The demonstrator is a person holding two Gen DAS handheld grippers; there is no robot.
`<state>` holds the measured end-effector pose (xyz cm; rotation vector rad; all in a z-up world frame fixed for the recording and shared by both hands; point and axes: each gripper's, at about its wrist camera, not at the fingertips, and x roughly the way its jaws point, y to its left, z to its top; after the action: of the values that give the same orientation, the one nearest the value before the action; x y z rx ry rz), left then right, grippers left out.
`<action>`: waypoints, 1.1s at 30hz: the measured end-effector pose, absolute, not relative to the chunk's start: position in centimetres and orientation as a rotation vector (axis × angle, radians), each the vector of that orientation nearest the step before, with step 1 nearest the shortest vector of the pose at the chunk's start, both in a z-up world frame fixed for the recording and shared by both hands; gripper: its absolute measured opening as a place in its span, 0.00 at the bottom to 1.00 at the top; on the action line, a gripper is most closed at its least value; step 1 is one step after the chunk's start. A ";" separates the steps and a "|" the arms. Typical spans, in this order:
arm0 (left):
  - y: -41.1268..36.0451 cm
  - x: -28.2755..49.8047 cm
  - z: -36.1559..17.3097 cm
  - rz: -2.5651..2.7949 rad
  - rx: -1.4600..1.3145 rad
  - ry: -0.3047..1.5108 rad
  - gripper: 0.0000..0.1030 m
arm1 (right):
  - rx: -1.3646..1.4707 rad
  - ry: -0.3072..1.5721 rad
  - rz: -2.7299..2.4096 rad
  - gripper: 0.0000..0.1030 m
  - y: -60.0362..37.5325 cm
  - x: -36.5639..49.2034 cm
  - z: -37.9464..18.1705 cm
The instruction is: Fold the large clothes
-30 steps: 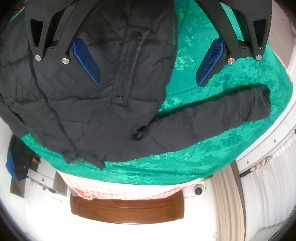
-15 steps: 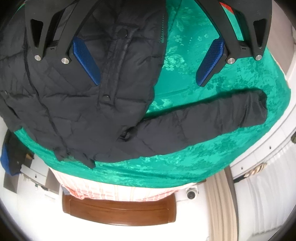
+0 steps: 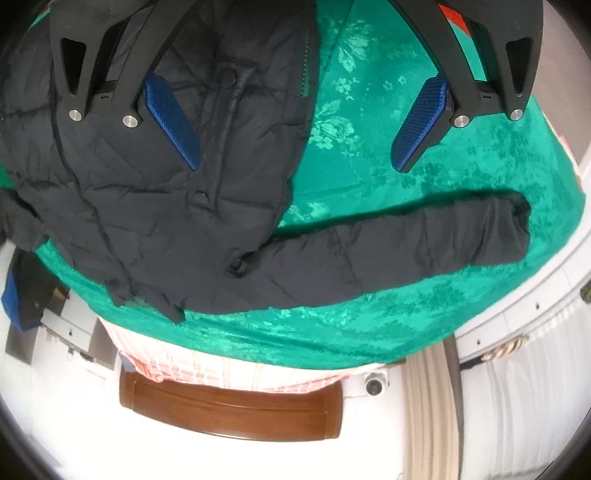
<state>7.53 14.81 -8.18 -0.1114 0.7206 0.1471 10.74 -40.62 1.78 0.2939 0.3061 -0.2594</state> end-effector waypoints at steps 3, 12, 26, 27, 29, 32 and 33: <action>15.7 7.1 -8.5 0.154 -0.145 0.717 0.99 | 0.151 0.289 -0.093 0.12 -29.9 14.8 5.1; 17.6 6.3 -10.2 0.184 -0.233 0.763 0.99 | 0.064 0.661 0.298 0.94 -5.1 23.2 -6.9; 12.6 5.6 -8.3 0.108 -0.110 0.710 0.99 | -0.083 0.552 0.196 0.95 -11.8 3.2 -12.4; 11.9 5.8 -8.0 0.097 -0.103 0.708 0.99 | -0.070 0.552 0.161 0.95 -13.1 2.4 -12.9; 10.7 6.1 -7.7 0.084 -0.084 0.707 0.99 | -0.013 0.555 0.104 0.95 -15.8 1.4 -13.9; 9.4 6.8 -7.6 0.071 -0.053 0.714 0.99 | 0.044 0.559 0.055 0.96 -18.1 1.2 -14.4; 9.0 7.0 -7.6 0.066 -0.042 0.717 0.99 | 0.053 0.575 0.050 0.96 -18.5 1.7 -14.7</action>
<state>6.97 8.96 -7.62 -0.0424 0.7170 0.0663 1.66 -18.49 -14.69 0.0528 0.5746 0.0502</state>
